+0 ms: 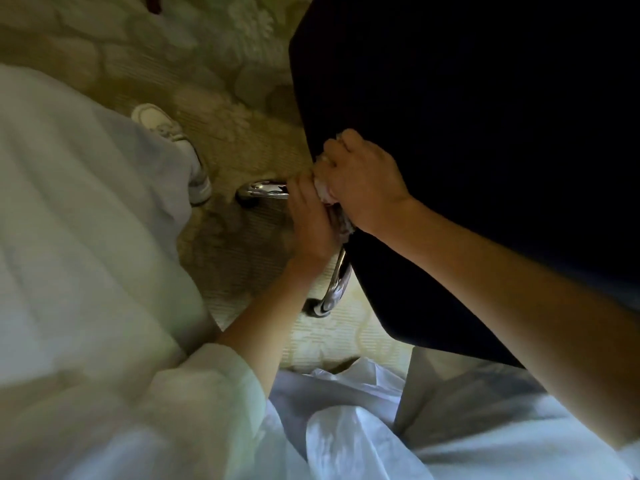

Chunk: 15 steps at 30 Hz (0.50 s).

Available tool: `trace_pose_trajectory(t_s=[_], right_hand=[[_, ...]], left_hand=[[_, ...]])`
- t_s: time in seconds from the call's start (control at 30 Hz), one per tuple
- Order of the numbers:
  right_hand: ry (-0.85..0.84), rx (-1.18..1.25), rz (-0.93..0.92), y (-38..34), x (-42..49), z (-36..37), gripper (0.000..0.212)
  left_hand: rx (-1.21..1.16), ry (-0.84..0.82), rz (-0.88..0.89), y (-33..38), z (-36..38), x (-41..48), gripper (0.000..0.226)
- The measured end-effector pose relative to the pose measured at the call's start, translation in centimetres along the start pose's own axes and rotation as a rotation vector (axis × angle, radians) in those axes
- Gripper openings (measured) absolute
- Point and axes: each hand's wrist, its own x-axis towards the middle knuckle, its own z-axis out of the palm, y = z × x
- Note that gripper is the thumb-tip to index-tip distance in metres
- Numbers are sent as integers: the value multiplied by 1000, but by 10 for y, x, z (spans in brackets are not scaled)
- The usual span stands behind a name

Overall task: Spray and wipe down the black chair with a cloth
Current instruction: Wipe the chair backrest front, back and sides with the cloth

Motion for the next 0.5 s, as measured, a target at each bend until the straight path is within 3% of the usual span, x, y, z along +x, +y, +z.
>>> trace_pose_trajectory(t_s=[0.07,0.2,0.33,0.5], right_hand=[[6,35,-18,1,-14,4,24],[47,92,-96,9,-64,2,34],[-21,128,-181,16,-125,-7,46],[-64,-15,-202,18,-187,-18,33]], left_hand=[[-36,16,54,4,0,-15,26],[22,-96,176,20,-4,-58,49],[97,-185,248,29,-2,-112,46],[130,-310,362,38,0,-162,51]])
